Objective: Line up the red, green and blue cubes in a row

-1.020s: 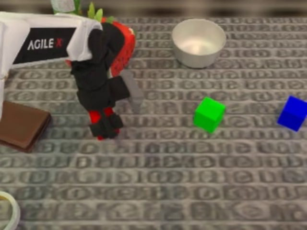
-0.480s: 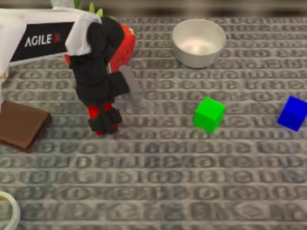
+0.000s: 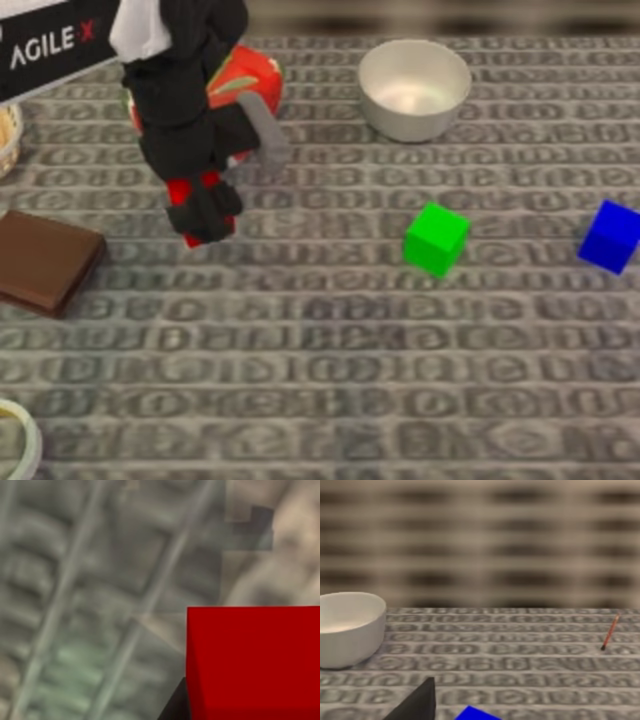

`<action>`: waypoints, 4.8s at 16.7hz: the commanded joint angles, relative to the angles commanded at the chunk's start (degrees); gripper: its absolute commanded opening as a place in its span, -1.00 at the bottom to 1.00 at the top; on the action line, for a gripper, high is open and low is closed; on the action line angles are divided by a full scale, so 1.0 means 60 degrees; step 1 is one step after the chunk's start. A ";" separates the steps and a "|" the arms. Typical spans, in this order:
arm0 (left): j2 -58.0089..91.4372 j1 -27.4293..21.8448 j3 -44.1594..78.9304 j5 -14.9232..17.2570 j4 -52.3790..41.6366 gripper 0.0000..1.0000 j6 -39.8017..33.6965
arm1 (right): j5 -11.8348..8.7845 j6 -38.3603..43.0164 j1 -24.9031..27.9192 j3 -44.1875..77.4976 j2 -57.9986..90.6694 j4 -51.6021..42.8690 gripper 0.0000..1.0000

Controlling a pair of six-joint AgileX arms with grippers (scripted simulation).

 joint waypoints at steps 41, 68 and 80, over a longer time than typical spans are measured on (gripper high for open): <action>-0.1695 -0.2064 -0.4556 0.0032 0.2834 0.66 0.1894 | 0.0000 0.0000 0.0000 0.0000 0.0000 0.0000 1.00; -0.2742 -0.1778 -0.3162 0.0011 0.0535 1.00 0.1801 | -0.0019 -0.0079 0.0098 0.0287 0.0283 -0.0212 1.00; -1.0521 0.1282 -0.9388 -0.0252 0.4734 1.00 -0.1773 | -0.0004 -0.2087 0.2073 0.9002 0.9875 -0.5802 1.00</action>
